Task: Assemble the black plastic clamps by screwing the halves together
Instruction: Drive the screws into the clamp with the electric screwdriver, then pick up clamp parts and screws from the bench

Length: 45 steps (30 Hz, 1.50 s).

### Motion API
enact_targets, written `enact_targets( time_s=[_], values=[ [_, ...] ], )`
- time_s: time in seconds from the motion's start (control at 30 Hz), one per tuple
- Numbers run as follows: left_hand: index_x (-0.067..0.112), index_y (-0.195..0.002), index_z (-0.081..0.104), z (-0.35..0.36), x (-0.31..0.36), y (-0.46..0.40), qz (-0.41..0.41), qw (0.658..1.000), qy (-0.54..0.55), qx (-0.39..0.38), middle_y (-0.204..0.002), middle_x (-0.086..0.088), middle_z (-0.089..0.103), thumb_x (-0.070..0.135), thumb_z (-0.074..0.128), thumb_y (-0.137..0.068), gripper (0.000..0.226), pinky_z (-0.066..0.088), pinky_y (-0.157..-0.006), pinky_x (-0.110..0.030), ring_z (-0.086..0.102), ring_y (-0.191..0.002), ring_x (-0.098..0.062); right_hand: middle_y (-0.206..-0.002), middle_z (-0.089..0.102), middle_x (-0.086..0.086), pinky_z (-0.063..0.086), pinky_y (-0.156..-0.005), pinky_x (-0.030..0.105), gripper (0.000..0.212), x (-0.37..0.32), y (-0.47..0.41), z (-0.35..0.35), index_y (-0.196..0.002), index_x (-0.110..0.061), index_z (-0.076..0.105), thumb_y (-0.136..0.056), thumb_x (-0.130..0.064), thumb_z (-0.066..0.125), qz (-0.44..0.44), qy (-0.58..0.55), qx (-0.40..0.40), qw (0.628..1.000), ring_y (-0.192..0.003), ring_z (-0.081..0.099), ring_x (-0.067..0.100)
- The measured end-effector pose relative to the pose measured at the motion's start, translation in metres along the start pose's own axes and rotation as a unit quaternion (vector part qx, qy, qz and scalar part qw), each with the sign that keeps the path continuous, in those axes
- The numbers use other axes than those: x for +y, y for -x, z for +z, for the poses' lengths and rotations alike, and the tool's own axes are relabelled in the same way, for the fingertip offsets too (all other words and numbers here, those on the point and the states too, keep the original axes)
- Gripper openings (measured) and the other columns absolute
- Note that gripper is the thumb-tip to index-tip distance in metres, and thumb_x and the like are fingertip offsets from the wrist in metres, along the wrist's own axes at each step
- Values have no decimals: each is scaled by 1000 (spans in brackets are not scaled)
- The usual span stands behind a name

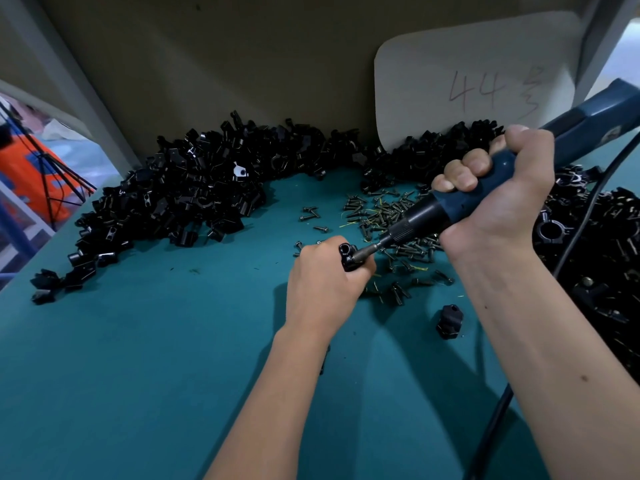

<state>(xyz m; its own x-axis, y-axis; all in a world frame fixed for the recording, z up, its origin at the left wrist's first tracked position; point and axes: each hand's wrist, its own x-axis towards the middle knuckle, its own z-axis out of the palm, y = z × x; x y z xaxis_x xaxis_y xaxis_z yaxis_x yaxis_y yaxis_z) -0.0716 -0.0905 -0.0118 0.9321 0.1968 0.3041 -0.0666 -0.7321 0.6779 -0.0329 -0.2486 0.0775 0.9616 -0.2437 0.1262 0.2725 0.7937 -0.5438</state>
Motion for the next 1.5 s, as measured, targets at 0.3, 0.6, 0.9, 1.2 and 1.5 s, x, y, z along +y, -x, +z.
enact_targets(
  time_s=[0.3, 0.6, 0.9, 1.2, 1.5],
  values=[
    [21, -68, 49, -4, 1, 1, -7, 999, -27, 24, -57, 3, 47, 42, 72, -86, 36, 27, -48, -30, 40, -51, -19, -60, 39, -5, 36, -50, 26, 28, 2, -1, 0, -71, -21, 40, -95, -24, 53, 16, -20, 13, 1000, -48, 35, 12],
    [17, -79, 61, -3, 6, -1, 26, 987, -117, 107, -59, 3, 49, 42, 73, -88, 30, 42, -53, -35, 52, -57, -33, -59, 41, -4, 35, -48, 24, 28, 4, -7, -3, -74, -21, 38, -94, -20, 59, 34, -66, 121, 990, -46, 36, 12],
    [12, -80, 55, -35, -20, -17, -260, 859, 440, 40, -55, 4, 35, 47, 72, -93, 42, 23, -39, -24, 28, -46, -13, -67, 53, -3, 47, -54, 28, 48, -6, -6, 3, -111, -16, 48, -90, -49, 76, 21, 24, 84, 996, -53, 48, 10],
    [9, -97, 43, -52, -30, -18, -304, 666, 674, -97, -84, -15, 57, 31, 39, -106, 24, 32, -40, -19, 37, -52, -10, -109, 59, 13, 59, -59, 31, 37, 42, 4, -11, -117, -11, 50, -87, 1, 67, 169, 348, 15, 922, -79, 60, 20],
    [12, -92, 41, -38, -21, -18, -191, 814, 548, 26, -96, -24, 75, 19, 42, -112, 21, 34, -45, -20, 41, -50, -10, -78, 65, -5, 52, -56, 31, 40, 74, 20, -23, -92, -22, 62, -73, -52, 79, -30, 727, -73, 682, -66, 64, 14]
  ],
)
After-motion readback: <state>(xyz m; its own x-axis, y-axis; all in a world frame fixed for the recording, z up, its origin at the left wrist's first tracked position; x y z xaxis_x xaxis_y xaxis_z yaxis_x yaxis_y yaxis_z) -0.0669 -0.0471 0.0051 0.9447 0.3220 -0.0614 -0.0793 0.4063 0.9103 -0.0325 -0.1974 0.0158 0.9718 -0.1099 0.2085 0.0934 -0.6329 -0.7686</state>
